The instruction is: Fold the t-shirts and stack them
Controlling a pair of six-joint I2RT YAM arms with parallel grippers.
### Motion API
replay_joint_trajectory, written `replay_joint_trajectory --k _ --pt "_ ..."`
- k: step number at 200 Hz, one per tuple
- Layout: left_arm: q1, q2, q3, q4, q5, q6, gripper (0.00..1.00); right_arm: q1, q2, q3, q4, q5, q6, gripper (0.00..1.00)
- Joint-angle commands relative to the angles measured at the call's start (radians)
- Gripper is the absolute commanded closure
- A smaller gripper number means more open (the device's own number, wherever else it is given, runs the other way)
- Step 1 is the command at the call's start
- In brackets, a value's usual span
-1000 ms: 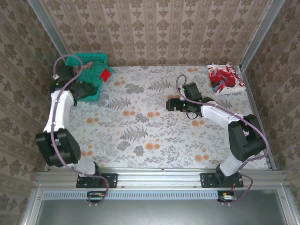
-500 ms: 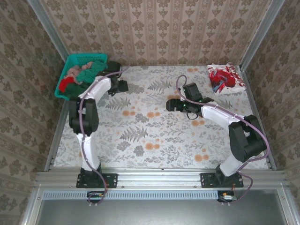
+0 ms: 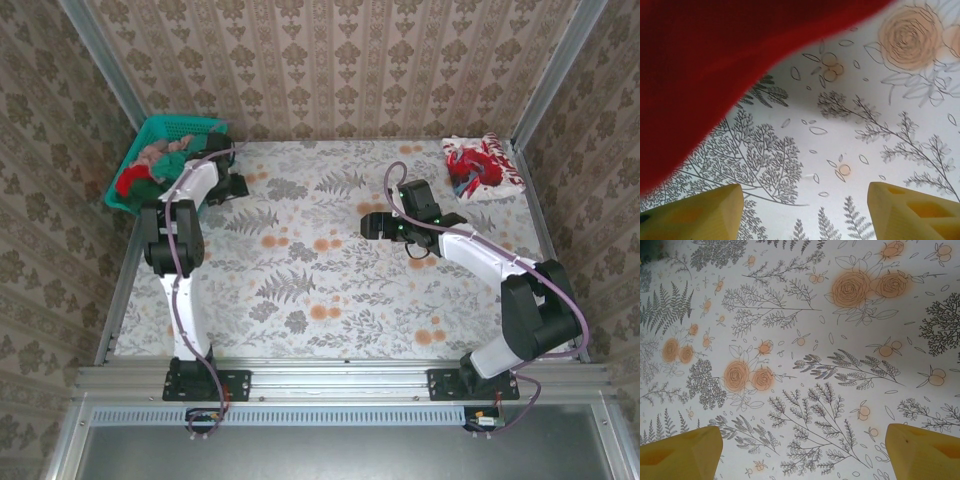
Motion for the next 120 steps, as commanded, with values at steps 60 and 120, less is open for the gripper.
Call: replay_joint_trajectory --k 60,120 --pt "-0.078 -0.322 -0.024 0.019 0.048 0.068 0.12 -0.004 -0.024 -0.009 -0.012 0.029 -0.009 0.08" --pt "0.042 -0.339 0.031 -0.079 -0.138 0.068 0.0 -0.043 -0.092 -0.076 0.038 0.042 0.021 0.0"
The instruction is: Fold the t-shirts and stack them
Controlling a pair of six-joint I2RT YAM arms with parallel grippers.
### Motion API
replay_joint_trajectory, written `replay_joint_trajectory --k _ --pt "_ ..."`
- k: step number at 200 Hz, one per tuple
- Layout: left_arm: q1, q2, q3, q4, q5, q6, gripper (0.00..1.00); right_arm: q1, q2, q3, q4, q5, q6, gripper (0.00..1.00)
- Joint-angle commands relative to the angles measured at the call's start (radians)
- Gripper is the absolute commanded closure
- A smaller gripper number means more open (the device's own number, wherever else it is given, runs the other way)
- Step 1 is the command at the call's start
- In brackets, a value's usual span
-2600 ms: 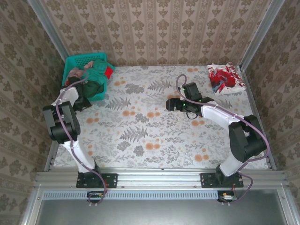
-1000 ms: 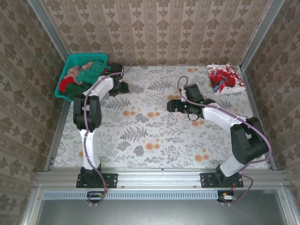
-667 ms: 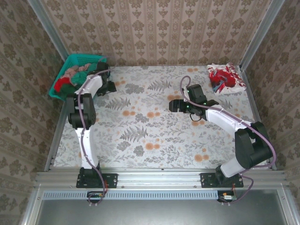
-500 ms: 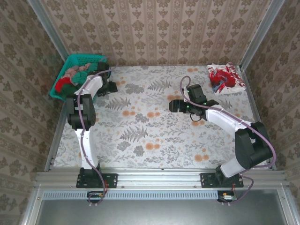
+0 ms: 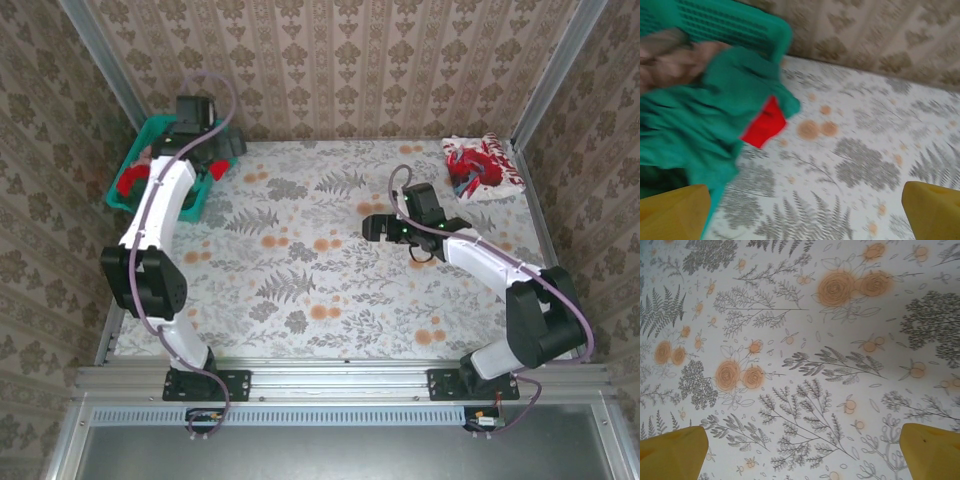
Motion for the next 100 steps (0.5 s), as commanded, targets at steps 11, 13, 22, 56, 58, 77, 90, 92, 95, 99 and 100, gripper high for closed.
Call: replay_joint_trajectory --k 11,13,22,56,58,77,90,92,95,99,100 --pt "0.099 0.112 0.033 -0.098 -0.084 0.009 0.03 -0.023 -0.049 -0.029 0.026 0.012 0.017 0.0" --pt "0.104 0.117 0.035 -0.097 -0.08 0.009 0.04 -0.022 -0.051 -0.031 0.027 0.01 0.015 0.0" --pt "0.129 0.144 0.054 -0.098 -0.068 0.002 0.13 -0.023 -0.06 -0.036 0.032 0.004 0.013 0.0" --pt "0.201 0.251 0.162 -0.088 0.022 -0.054 0.32 -0.022 -0.111 -0.07 0.057 -0.012 0.007 0.03" --pt "0.2 0.256 0.17 -0.089 0.02 -0.055 0.32 -0.023 -0.112 -0.072 0.058 -0.015 0.006 0.03" --pt "0.206 0.295 0.233 -0.097 0.003 -0.061 0.32 -0.022 -0.118 -0.082 0.06 -0.021 0.005 0.06" --pt "0.216 0.332 0.265 -0.098 0.009 -0.074 0.36 -0.022 -0.116 -0.09 0.071 -0.046 -0.004 0.11" --pt "0.218 0.34 0.271 -0.099 0.011 -0.078 0.37 -0.023 -0.116 -0.09 0.071 -0.049 -0.004 0.12" --pt "0.22 0.352 0.282 -0.105 0.012 -0.083 0.39 -0.023 -0.115 -0.092 0.074 -0.051 -0.002 0.12" --pt "0.223 0.37 0.3 -0.117 0.013 -0.089 0.41 -0.022 -0.115 -0.094 0.077 -0.055 0.0 0.12" --pt "0.223 0.374 0.304 -0.12 0.014 -0.09 0.42 -0.022 -0.115 -0.094 0.078 -0.056 0.001 0.12"
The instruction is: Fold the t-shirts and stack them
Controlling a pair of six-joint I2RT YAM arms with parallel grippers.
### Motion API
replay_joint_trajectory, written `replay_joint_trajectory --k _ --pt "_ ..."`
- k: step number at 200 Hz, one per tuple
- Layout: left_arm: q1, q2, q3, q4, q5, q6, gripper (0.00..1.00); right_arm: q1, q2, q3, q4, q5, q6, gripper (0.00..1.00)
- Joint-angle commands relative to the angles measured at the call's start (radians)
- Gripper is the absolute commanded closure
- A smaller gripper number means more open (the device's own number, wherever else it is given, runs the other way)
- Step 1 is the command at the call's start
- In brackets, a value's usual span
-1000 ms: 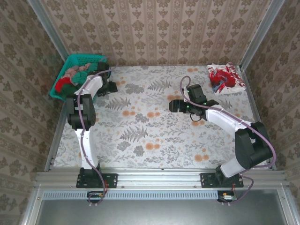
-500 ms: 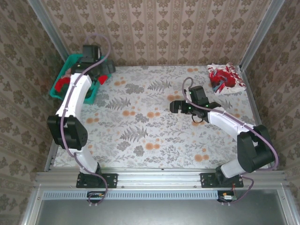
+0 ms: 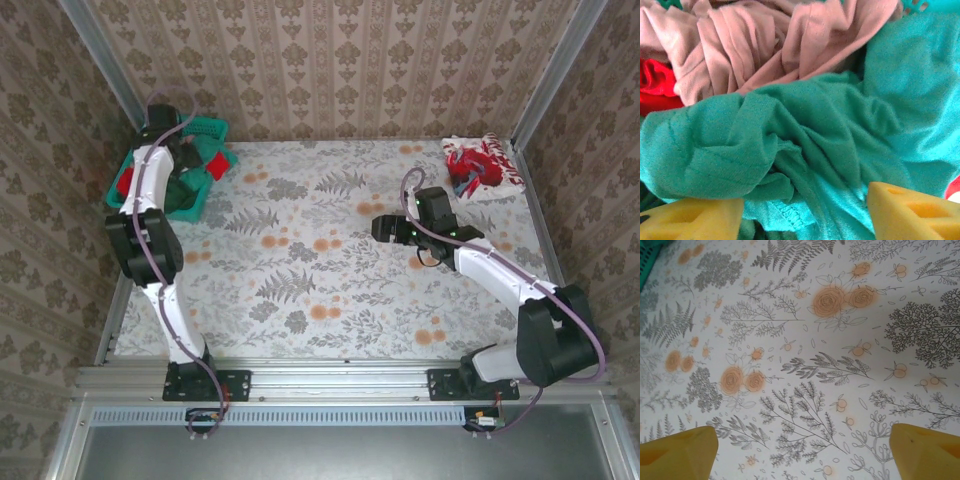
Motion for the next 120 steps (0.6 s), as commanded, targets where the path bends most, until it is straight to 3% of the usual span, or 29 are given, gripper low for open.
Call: replay_joint_trajectory --k 1,28,42,68,76,91,109,120 --pt "0.01 0.049 0.106 -0.033 0.02 -0.041 0.43 0.001 -0.016 -0.023 0.037 -0.045 0.001 0.12" --pt "0.005 0.127 0.201 -0.13 -0.004 -0.034 0.55 0.001 -0.014 -0.027 0.039 -0.053 -0.001 0.12" --pt "0.004 0.119 0.199 -0.129 0.013 -0.026 0.69 0.001 -0.013 -0.025 0.037 -0.05 -0.003 0.13" --pt "-0.002 0.08 0.223 -0.145 0.027 -0.011 0.76 0.0 -0.007 -0.018 0.034 -0.062 -0.001 0.13" --pt "-0.004 0.07 0.24 -0.164 0.01 -0.011 0.69 0.0 -0.004 -0.018 0.035 -0.065 0.0 0.13" --pt "-0.002 0.057 0.271 -0.214 -0.031 -0.019 0.4 0.0 -0.002 -0.02 0.036 -0.066 0.004 0.13" --pt "0.006 0.056 0.266 -0.23 -0.05 -0.016 0.24 0.0 0.0 -0.022 0.042 -0.072 0.009 0.13" --pt "0.021 0.081 0.269 -0.235 -0.007 -0.011 0.22 0.0 -0.001 -0.024 0.044 -0.077 0.01 0.13"
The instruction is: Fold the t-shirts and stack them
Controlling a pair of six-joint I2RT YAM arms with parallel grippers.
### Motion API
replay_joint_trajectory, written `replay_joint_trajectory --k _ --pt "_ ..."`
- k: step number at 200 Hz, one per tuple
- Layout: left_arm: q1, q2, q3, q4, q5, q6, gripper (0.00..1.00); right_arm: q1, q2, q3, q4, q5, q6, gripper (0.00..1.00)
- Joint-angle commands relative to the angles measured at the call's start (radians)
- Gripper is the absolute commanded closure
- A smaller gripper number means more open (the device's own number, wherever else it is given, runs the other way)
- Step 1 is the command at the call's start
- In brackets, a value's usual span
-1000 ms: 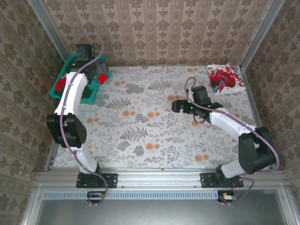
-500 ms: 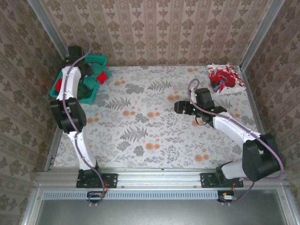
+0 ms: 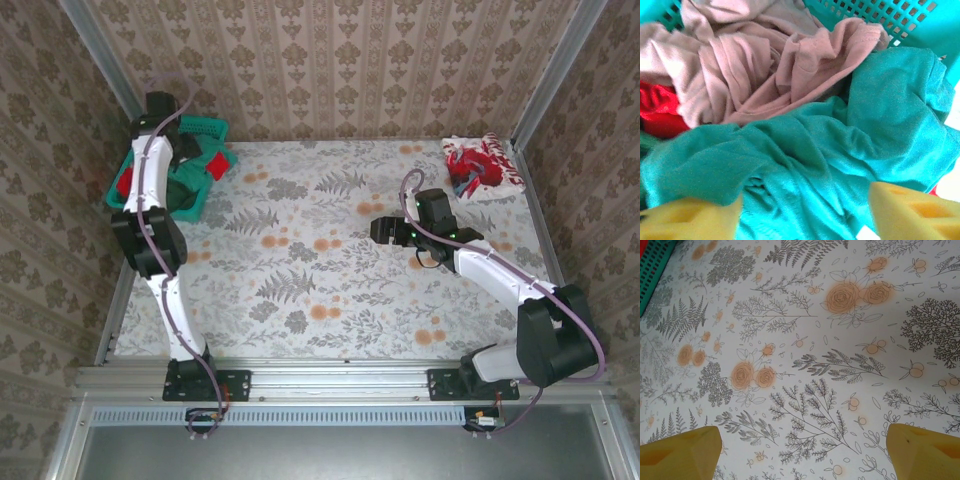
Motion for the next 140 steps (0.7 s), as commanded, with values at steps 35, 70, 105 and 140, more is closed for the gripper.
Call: replay_joint_trajectory --k 35,70,105,140 --pt "0.041 0.072 0.059 -0.102 0.038 0.005 0.32 0.0 -0.002 -0.015 0.033 -0.048 0.019 0.14" --pt "0.04 0.101 0.072 -0.095 0.065 0.007 0.51 -0.001 -0.013 -0.014 0.024 -0.05 0.017 0.14" --pt "0.022 0.057 0.094 -0.097 0.07 0.03 0.8 0.002 -0.101 -0.073 0.099 -0.003 0.026 0.18" --pt "-0.018 -0.055 0.094 -0.076 0.07 0.056 0.9 0.001 -0.21 -0.14 0.171 0.069 0.009 0.07"
